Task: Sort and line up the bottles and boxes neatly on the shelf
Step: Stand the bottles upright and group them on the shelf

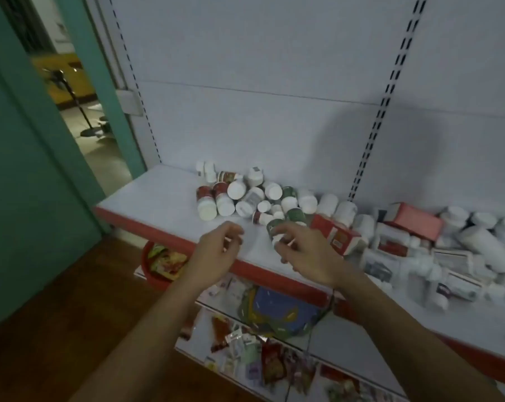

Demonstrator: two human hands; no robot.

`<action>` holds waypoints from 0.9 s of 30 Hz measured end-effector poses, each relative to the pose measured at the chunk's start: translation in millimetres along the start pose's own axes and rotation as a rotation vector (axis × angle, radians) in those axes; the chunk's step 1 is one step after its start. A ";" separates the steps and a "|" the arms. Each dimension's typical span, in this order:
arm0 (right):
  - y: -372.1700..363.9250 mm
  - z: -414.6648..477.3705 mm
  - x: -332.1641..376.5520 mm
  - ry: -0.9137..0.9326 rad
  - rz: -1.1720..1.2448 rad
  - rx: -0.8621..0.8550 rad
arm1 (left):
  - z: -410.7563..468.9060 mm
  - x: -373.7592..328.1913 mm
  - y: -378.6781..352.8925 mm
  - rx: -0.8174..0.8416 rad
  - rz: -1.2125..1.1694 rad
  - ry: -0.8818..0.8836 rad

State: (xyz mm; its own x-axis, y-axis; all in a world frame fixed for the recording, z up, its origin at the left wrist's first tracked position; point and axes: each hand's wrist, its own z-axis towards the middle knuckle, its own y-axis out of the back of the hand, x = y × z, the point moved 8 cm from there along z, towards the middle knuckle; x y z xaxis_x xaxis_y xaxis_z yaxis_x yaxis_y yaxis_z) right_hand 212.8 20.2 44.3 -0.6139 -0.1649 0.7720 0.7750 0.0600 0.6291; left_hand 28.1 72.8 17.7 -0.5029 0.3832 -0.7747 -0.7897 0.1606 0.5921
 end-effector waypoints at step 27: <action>-9.7 145.0 -67.3 -0.350 -0.796 -0.003 | 244.0 120.8 62.4 -0.050 0.524 0.274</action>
State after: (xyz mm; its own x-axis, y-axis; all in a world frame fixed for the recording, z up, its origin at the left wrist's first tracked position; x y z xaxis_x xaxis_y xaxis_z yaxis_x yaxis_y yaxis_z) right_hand 224.9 173.5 -0.5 -0.9840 0.1555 0.0865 0.0958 0.0529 0.9940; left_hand 3.8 351.0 15.2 -0.8972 0.1501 -0.4153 -0.4242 -0.0320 0.9050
